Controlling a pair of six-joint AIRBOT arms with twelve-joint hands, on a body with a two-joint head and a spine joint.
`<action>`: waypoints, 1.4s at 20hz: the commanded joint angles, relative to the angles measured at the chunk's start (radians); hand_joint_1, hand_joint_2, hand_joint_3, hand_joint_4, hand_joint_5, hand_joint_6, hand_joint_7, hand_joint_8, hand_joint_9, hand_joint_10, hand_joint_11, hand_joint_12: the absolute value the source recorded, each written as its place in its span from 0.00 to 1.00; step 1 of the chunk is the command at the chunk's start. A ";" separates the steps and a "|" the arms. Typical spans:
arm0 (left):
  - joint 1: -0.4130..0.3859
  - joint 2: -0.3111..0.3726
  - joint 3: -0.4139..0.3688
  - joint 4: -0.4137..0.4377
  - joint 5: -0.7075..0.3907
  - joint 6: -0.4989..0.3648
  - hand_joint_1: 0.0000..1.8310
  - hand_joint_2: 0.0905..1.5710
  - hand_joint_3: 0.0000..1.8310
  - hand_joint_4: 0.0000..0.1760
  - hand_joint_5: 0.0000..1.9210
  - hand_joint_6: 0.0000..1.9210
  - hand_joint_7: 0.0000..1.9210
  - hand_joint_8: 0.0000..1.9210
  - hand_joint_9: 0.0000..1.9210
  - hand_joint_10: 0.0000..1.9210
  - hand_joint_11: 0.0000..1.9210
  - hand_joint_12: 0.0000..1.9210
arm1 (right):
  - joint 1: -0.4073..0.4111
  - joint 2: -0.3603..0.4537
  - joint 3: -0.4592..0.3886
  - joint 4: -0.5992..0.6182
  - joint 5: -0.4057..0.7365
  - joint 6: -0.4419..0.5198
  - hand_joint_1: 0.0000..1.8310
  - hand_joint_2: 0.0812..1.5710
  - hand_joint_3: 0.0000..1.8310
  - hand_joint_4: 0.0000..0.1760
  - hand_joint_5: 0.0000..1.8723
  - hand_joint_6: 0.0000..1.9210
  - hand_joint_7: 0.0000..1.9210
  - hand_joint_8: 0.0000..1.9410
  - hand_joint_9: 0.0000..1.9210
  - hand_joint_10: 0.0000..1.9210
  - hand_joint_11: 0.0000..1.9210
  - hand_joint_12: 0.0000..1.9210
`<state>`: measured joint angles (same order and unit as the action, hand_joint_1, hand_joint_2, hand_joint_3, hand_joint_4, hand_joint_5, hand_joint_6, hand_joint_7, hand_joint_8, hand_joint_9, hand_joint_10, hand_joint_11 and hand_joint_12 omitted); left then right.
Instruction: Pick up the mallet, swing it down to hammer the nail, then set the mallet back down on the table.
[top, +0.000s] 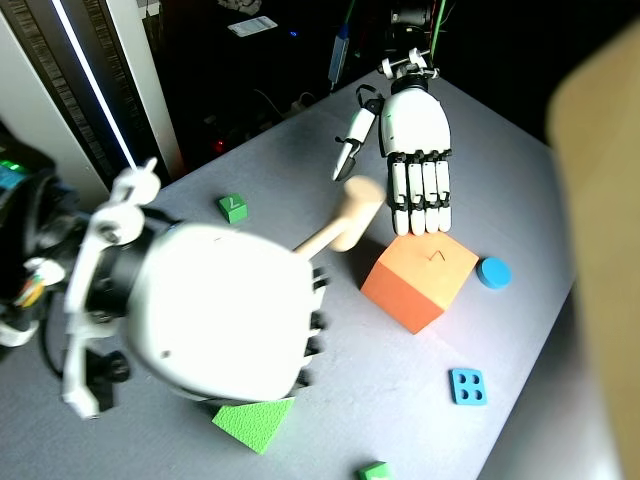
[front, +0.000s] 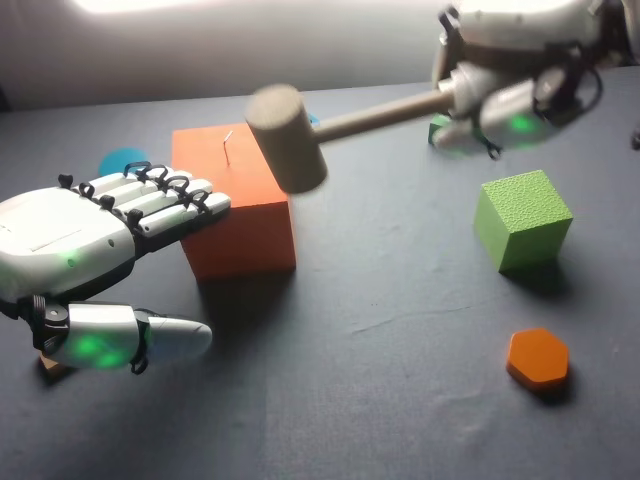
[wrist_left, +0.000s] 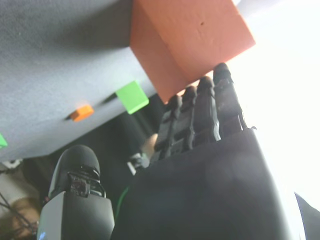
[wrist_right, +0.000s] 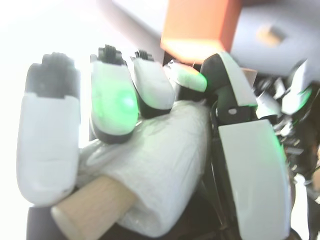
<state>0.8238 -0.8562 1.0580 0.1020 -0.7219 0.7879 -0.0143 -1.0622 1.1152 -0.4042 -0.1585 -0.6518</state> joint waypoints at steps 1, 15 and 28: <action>0.002 0.001 -0.004 -0.005 -0.070 -0.002 0.03 0.73 0.00 0.00 0.01 0.00 0.00 0.00 0.01 0.00 0.00 0.00 | 0.020 0.003 0.016 -0.003 0.124 0.004 0.31 1.00 0.02 1.00 0.70 1.00 0.82 1.00 0.88 1.00 0.95 1.00; 0.003 -0.013 0.011 -0.005 -0.065 -0.002 0.00 0.74 0.00 0.00 0.00 0.00 0.00 0.00 0.00 0.00 0.00 0.00 | -0.027 -0.128 0.130 0.488 0.391 -0.699 0.32 1.00 0.00 1.00 0.70 1.00 0.82 1.00 0.88 1.00 0.94 1.00; 0.002 -0.019 0.017 -0.005 -0.065 -0.002 0.00 0.73 0.00 0.00 0.00 0.00 0.00 0.00 0.00 0.00 0.00 0.00 | -0.077 -0.142 0.043 1.344 0.548 -1.432 0.35 1.00 0.02 1.00 0.71 1.00 0.81 1.00 0.86 1.00 0.94 1.00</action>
<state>0.8276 -0.8688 1.0721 0.1017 -0.7330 0.7872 -0.1085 -1.2167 1.1603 1.0126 0.2993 -2.1277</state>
